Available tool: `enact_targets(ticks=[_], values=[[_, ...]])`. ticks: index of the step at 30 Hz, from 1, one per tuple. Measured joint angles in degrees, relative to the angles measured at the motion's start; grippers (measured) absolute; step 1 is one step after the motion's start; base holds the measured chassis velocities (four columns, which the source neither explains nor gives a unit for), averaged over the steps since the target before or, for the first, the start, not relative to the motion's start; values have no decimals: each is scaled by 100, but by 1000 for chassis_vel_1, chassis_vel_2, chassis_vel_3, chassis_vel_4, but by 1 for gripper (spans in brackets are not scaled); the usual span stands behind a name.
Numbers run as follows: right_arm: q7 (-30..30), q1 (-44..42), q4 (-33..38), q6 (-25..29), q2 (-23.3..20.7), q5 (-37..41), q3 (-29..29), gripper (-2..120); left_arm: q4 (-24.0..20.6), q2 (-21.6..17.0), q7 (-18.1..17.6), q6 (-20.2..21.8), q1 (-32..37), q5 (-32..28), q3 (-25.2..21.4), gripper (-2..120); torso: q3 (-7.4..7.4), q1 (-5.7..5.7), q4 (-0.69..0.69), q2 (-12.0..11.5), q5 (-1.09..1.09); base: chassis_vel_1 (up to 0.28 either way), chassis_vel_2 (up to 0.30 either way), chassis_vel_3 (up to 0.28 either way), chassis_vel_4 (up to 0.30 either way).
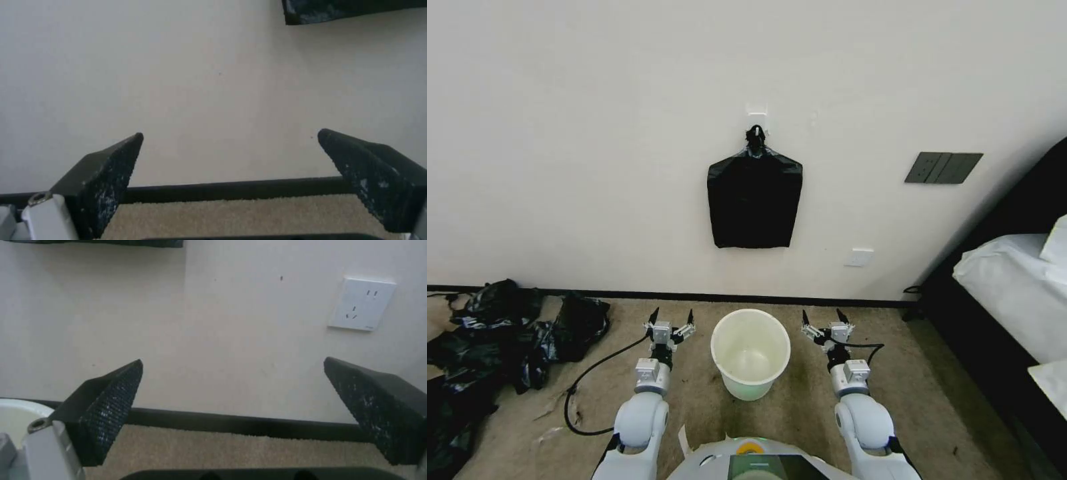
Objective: Place a trash bag onto the trash bin.
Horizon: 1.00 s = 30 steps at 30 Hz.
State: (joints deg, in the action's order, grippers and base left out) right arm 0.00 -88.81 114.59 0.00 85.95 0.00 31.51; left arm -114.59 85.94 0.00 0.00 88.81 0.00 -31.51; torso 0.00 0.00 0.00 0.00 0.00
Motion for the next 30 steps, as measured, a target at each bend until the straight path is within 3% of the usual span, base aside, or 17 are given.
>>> enact_targets(ticks=[30], values=[[0,0,0,0,0,0,0,100,0,0,-1,0,0,0,1,100,0,0,0,0,0,0,0,0,0]])
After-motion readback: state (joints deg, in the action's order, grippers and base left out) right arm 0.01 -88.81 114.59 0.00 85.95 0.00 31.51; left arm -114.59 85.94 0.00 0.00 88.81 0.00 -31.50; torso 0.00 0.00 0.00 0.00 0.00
